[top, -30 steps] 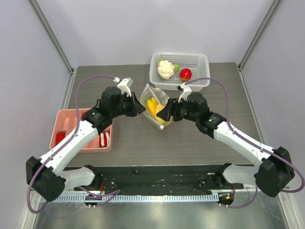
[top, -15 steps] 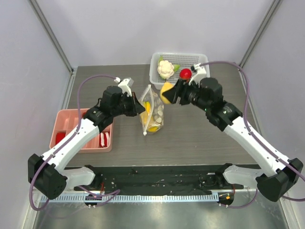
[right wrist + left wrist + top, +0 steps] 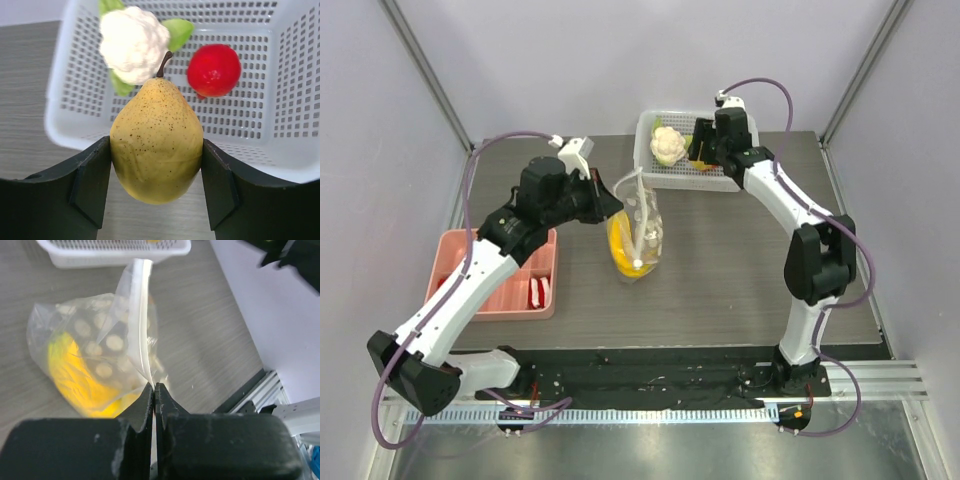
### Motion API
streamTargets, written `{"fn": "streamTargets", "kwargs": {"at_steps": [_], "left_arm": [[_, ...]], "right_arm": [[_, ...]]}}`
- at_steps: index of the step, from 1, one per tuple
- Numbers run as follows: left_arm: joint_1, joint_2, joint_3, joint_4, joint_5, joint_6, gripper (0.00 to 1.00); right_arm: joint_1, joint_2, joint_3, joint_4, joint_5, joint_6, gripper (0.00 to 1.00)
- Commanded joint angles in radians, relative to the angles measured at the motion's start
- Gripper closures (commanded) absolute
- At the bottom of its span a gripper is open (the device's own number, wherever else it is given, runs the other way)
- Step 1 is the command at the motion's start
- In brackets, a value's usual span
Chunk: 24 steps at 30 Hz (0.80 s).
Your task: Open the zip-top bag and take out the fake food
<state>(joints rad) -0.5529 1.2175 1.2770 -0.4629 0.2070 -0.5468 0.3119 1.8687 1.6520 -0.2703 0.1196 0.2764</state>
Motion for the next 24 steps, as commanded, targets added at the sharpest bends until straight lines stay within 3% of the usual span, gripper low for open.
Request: {"fn": "streamTargets", "kwargs": {"at_steps": [1,4,5,9,16,20,24], "left_arm": [[0.007,0.048,0.073,-0.077,-0.044,0.036,1.00],[0.007,0.094,0.070,-0.076,0.003,0.025,1.00],[0.007,0.102,0.061,-0.057,0.006,0.018,1.00],[0.007,0.151,0.050,-0.037,0.046,0.018,1.00],[0.007,0.166,-0.054,0.061,0.118,0.007,1.00],[0.008,0.149,-0.065,0.053,0.112,0.015,1.00],[0.013,0.122,-0.079,0.081,0.117,-0.002,1.00]], "right_arm": [[-0.037,0.062,0.124,0.008,0.035,-0.062,0.50],[-0.051,0.141,0.183,-0.029,0.044,-0.077,0.43],[-0.051,0.156,0.196,-0.038,0.051,-0.078,0.29],[-0.050,0.205,0.267,-0.085,0.064,-0.109,0.06],[-0.048,0.101,0.221,-0.164,0.034,-0.065,0.02],[0.007,-0.124,-0.078,-0.068,-0.182,0.046,0.08],[0.151,-0.337,-0.280,-0.018,-0.133,0.055,0.13]]}}
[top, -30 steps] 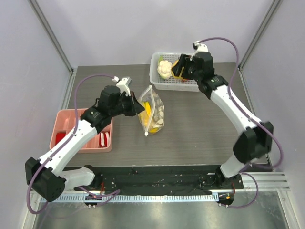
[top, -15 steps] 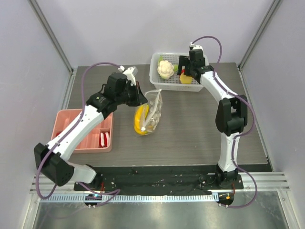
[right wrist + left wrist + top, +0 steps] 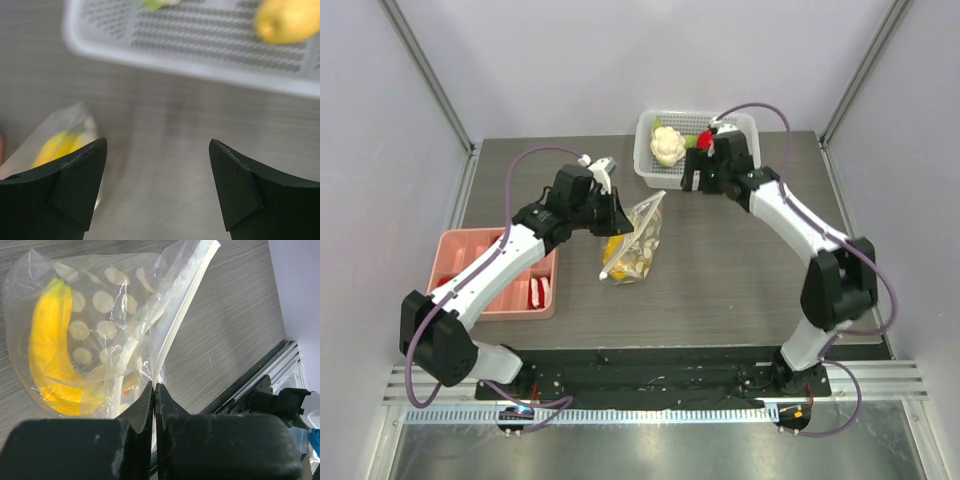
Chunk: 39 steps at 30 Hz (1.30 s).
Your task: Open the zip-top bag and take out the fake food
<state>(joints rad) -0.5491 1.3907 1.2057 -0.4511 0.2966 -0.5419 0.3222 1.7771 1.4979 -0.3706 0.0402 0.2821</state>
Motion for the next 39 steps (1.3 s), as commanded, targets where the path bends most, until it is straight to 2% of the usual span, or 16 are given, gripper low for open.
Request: {"fn": "streamTargets", "kwargs": {"at_steps": [1,3,6,7,8,11,12,15,21,24,30,32,39], "left_arm": [[0.011,-0.056,-0.009,0.075,0.033,-0.026,1.00],[0.011,-0.065,-0.006,0.098,0.047,-0.047,1.00],[0.011,-0.071,-0.003,0.144,0.078,-0.105,1.00],[0.011,-0.076,-0.003,0.155,0.087,-0.121,1.00],[0.012,-0.076,-0.001,0.170,0.102,-0.147,1.00],[0.012,-0.085,0.002,0.196,0.118,-0.185,1.00],[0.012,-0.090,0.000,0.216,0.121,-0.190,1.00],[0.012,-0.107,-0.009,0.230,0.118,-0.191,1.00],[0.012,-0.125,-0.047,0.272,0.111,-0.184,1.00],[0.012,-0.116,-0.057,0.278,0.119,-0.185,1.00],[0.021,-0.119,-0.069,0.285,0.122,-0.182,1.00],[0.028,-0.127,-0.071,0.285,0.116,-0.179,1.00],[0.043,-0.156,-0.094,0.276,0.102,-0.162,1.00]], "right_arm": [[0.197,-0.286,-0.157,0.081,-0.051,0.048,0.14],[0.244,-0.381,-0.240,0.081,-0.046,0.067,0.17],[0.281,-0.493,-0.341,0.105,-0.077,0.115,0.32],[0.287,-0.519,-0.370,0.133,-0.091,0.153,0.43],[0.299,-0.572,-0.433,0.209,-0.130,0.170,0.47],[0.314,-0.616,-0.539,0.365,-0.168,0.239,0.64],[0.317,-0.610,-0.548,0.396,-0.168,0.258,0.73],[0.327,-0.550,-0.541,0.427,-0.195,0.292,0.82],[0.367,-0.458,-0.512,0.499,-0.191,0.379,0.89],[0.391,-0.427,-0.501,0.498,-0.132,0.423,0.99],[0.457,-0.341,-0.434,0.423,0.072,0.534,0.99],[0.483,-0.305,-0.400,0.341,0.127,0.537,0.99],[0.489,-0.323,-0.449,0.289,0.170,0.533,0.98]]}}
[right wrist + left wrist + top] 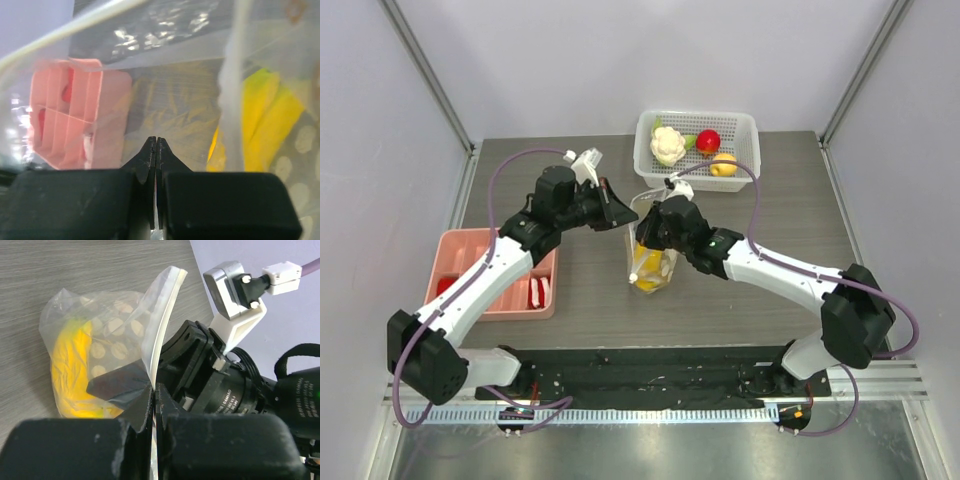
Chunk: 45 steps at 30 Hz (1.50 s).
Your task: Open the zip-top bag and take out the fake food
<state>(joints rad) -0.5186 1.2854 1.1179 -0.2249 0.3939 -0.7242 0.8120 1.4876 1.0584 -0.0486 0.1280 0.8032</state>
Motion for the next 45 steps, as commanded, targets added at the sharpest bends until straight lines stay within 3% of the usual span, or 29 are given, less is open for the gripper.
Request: {"fn": "streamTargets", "kwargs": {"at_steps": [1,14,19,23,34,42,45], "left_arm": [[0.012,-0.054,-0.006,0.048,0.005,0.022,1.00],[0.022,-0.032,-0.001,0.044,0.010,0.016,1.00],[0.022,-0.014,-0.003,0.048,0.016,-0.003,1.00],[0.022,0.008,-0.007,0.064,0.042,-0.023,1.00],[-0.011,0.097,-0.021,0.116,0.108,-0.086,1.00],[-0.041,0.107,-0.027,0.116,0.089,-0.077,1.00],[-0.055,0.120,-0.026,0.116,0.092,-0.083,1.00]], "right_arm": [[0.001,-0.032,-0.008,-0.045,0.081,-0.011,0.98],[-0.011,-0.023,0.041,-0.284,0.010,-0.165,0.85],[-0.039,-0.050,0.000,-0.307,-0.062,-0.196,0.81],[-0.048,-0.082,-0.020,-0.327,-0.083,-0.220,0.71],[-0.074,-0.066,-0.074,-0.389,-0.235,-0.300,0.56],[-0.077,-0.111,-0.115,-0.410,-0.232,-0.306,0.56],[-0.080,-0.139,-0.127,-0.448,-0.200,-0.329,0.46]]}}
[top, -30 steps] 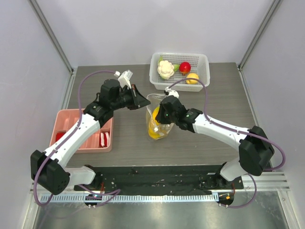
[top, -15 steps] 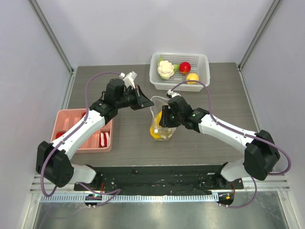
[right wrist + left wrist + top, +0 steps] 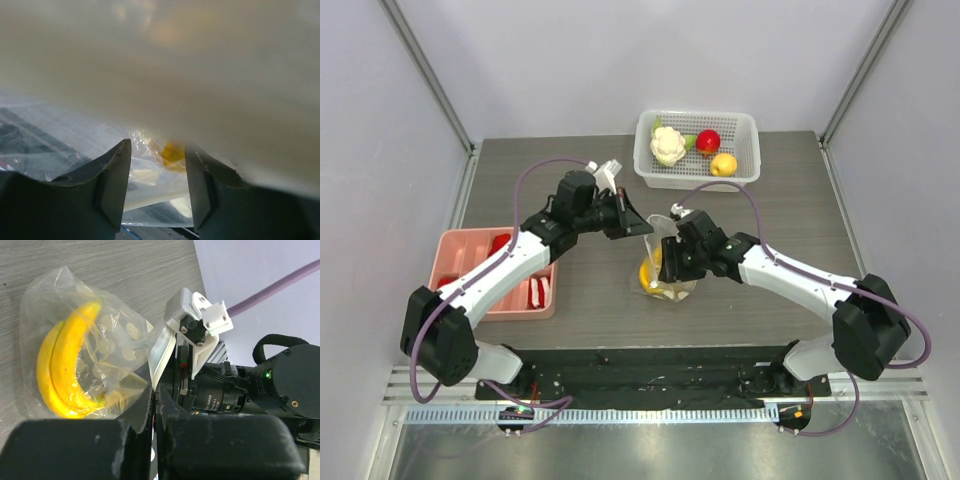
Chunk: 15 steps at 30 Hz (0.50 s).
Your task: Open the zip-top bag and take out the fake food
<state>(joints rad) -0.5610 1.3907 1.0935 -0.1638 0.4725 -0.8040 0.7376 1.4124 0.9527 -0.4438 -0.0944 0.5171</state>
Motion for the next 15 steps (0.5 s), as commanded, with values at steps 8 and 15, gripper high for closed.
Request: {"fn": "streamTargets", "kwargs": {"at_steps": [8,15], "left_arm": [[-0.046,-0.012,0.019,0.040,-0.020,0.032,1.00],[-0.111,-0.050,0.080,-0.014,-0.095,0.061,1.00]], "right_arm": [[-0.043,-0.090,0.024,-0.033,0.054,-0.014,0.45],[-0.044,-0.067,0.052,0.124,0.254,0.173,0.59]]}}
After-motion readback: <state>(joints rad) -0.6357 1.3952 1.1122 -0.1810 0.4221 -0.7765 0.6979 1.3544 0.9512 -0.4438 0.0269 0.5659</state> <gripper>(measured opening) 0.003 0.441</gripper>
